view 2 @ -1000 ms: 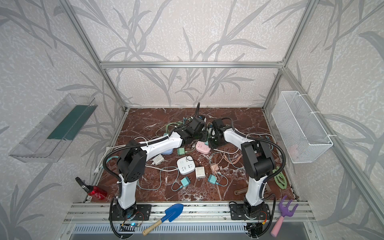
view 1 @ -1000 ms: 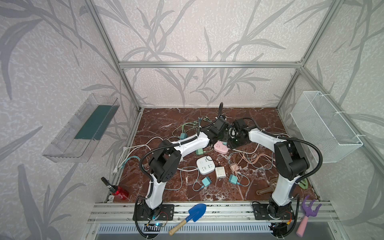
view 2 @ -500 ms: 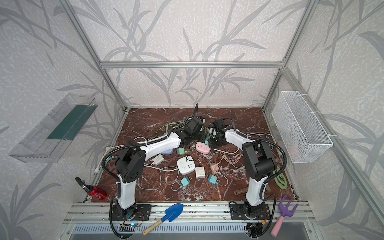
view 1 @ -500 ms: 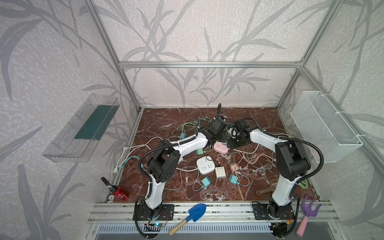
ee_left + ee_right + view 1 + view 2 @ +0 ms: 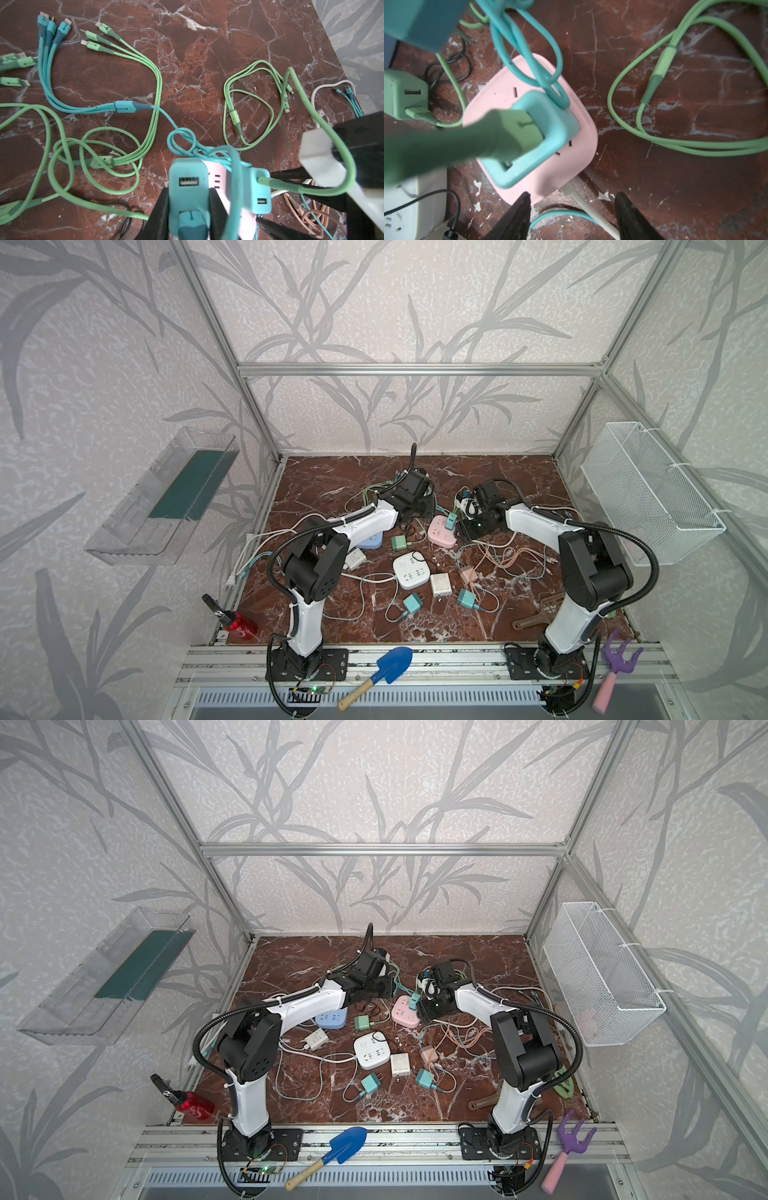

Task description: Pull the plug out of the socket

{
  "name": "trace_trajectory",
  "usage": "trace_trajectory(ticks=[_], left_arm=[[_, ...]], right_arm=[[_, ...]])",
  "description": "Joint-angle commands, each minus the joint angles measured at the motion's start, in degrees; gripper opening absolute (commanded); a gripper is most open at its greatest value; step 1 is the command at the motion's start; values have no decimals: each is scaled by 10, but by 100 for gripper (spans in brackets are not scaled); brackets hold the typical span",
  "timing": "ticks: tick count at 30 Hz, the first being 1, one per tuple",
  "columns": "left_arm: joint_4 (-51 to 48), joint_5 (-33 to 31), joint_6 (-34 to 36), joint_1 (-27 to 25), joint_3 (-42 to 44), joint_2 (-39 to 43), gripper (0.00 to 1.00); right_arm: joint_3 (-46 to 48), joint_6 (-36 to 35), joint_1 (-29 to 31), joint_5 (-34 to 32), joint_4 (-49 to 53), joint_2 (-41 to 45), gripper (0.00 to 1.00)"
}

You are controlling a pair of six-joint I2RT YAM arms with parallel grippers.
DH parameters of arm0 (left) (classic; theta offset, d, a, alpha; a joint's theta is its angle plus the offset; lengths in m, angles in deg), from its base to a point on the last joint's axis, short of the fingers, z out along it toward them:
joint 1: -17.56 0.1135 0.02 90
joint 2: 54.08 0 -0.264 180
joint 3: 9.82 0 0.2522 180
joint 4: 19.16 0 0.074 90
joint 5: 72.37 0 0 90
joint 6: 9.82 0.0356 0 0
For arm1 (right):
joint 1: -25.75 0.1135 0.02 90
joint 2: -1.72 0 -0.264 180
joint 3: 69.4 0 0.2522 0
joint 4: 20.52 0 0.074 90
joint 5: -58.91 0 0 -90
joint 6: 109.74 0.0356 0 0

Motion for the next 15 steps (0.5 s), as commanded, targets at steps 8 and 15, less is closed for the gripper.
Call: trace_trajectory(ticks=[8, 15], left_arm=[[59, 66, -24, 34, 16, 5, 12], [116, 111, -60, 59, 6, -36, 12]], right_arm=[[15, -10, -3, 13, -33, 46, 68], [16, -19, -3, 15, -34, 47, 68]])
